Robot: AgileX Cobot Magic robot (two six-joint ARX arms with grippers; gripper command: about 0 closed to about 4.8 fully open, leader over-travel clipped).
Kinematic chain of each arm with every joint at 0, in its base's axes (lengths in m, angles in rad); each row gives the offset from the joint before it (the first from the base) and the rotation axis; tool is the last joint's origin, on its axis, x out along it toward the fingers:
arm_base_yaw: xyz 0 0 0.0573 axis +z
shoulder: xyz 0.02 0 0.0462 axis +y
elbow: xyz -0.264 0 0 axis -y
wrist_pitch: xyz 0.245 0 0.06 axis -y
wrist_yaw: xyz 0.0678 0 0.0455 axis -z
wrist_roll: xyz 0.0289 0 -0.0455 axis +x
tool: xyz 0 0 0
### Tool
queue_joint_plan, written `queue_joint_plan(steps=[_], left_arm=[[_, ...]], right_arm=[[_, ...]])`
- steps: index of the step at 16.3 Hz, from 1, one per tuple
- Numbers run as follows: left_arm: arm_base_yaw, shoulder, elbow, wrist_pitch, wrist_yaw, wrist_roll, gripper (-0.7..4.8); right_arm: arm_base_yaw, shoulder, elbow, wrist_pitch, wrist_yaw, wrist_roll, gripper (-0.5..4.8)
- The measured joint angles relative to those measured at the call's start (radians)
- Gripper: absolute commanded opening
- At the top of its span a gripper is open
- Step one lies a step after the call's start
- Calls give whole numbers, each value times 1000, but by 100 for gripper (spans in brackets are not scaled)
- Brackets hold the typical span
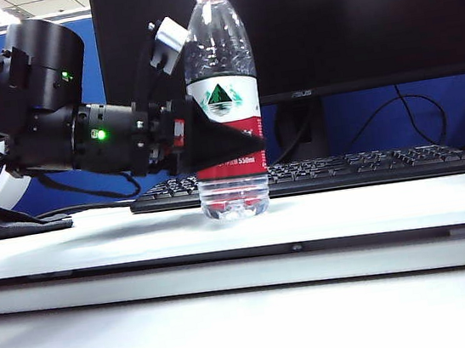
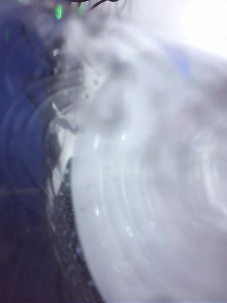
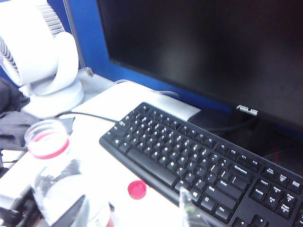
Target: Unscrew the cap from the plastic bottle on the table.
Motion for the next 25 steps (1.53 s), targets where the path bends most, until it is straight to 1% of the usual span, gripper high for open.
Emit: queue_joint_plan(steps=[1, 2, 4, 5, 6, 9, 10, 11, 15, 17, 19, 21, 22, 23, 25], left_arm=[[1, 11, -8, -57, -15, 0, 389], [2, 17, -12, -85, -18, -2, 404], [1, 12, -10, -70, -13, -5, 405], [1, 13, -10, -72, -13, -5, 452], [1, 13, -10, -72, -13, -5, 479], [1, 13, -10, -64, -13, -40, 479], [1, 13, -10, -56, -4, -46, 479], [2, 12, -10, -28, 31, -71, 479], [2, -13, -10, -18, 51, -95, 479], [3, -43, -10, -17, 45, -96, 479], [3, -76, -10, -15, -8, -96, 479], [6, -98, -10, 2, -21, -96, 479], [5, -116, -10, 15, -20, -104, 479], [5, -150, -10, 55, -14, -134, 479], [6, -190, -10, 67, -8, -161, 479]], right_arm=[[0, 0, 0, 1, -2, 0, 247], [0, 0, 0, 1, -3, 0, 247], [0, 0, 0, 2, -7, 0, 247], [0, 0, 0, 2, -7, 0, 247], [0, 0, 0, 2, -7, 0, 247], [0, 1, 0, 2, -7, 0, 247], [0, 3, 0, 1, -7, 0, 247], [0, 3, 0, 2, -10, 0, 247], [0, 3, 0, 1, -14, 3, 247], [0, 3, 0, 2, -30, 6, 247], [0, 3, 0, 4, -37, 12, 247], [0, 3, 0, 19, -42, 26, 247], [0, 3, 0, 29, -57, 32, 247], [1, 3, 0, 39, -64, 47, 247], [0, 3, 0, 46, -64, 63, 247]])
